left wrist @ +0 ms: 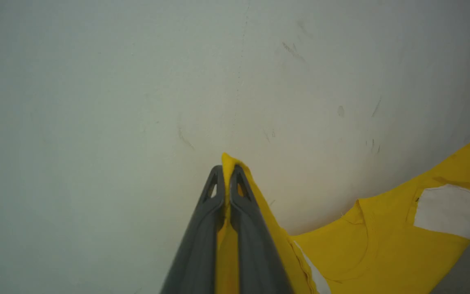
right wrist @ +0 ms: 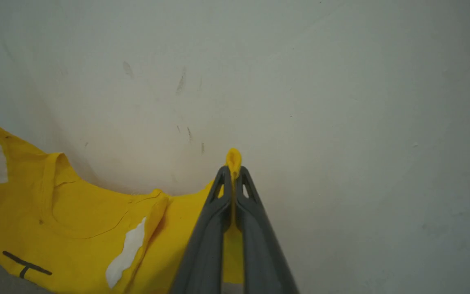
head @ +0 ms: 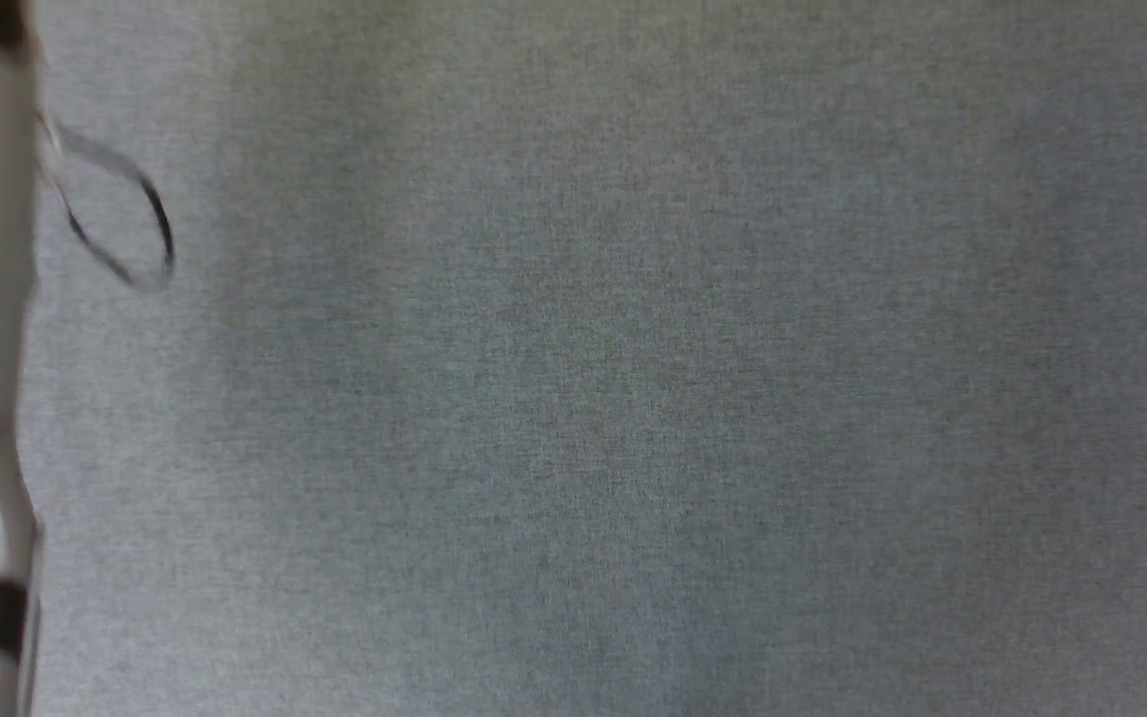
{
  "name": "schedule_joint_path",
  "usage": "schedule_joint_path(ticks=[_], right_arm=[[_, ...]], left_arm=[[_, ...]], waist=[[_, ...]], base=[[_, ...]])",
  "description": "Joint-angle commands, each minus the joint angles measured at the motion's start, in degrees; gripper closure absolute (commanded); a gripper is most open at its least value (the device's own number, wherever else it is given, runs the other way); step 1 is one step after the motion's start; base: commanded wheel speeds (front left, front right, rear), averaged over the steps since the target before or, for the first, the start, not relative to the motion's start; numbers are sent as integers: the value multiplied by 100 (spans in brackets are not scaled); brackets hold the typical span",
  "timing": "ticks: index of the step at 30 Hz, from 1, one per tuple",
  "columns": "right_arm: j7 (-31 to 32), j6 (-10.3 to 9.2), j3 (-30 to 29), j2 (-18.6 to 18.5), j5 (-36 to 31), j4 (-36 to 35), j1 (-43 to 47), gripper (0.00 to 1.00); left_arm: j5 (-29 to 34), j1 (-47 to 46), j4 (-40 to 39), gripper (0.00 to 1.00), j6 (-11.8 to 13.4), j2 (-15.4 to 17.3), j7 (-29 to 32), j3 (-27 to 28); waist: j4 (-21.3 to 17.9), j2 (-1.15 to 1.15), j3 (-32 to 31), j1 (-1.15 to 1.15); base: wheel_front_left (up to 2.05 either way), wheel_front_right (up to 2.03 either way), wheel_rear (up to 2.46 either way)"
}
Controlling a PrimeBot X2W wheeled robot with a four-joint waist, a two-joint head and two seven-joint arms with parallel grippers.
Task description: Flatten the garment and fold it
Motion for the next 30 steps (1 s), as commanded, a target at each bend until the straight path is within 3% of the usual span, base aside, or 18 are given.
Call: schedule_joint_path(ticks=[1,5,9,16,22,30], right_arm=[[19,-6,2,-172,262,-319,550,100],[145,-6,-256,-449,703,-1171,1886,100],[294,-6,-740,-484,892,-2060,3350,100],[644,-6,-1485,67,749,-3355,5855,100],[977,-6,-1701,623,782,-3955,7705,100],[1005,-6,-1850,825,533,-3920,9881,100]], left_arm=[[-94,535,-294,100,1,111,56,-2],[-233,1809,-1218,100,200,311,193,0],[-301,3199,-2235,100,523,465,298,-49],[-327,5426,-3363,100,998,577,302,-348],[-582,7026,-3572,100,1199,716,483,-630],[-600,8424,-3242,100,1388,930,569,-1003]], waist=[[-78,0,-433,0],[-67,0,-855,0],[-60,0,-1215,0],[-62,0,-1930,0],[-131,0,-2561,0],[-175,0,-3182,0]], base=[[0,0,0],[0,0,0],[0,0,0],[0,0,0],[0,0,0],[0,0,0]])
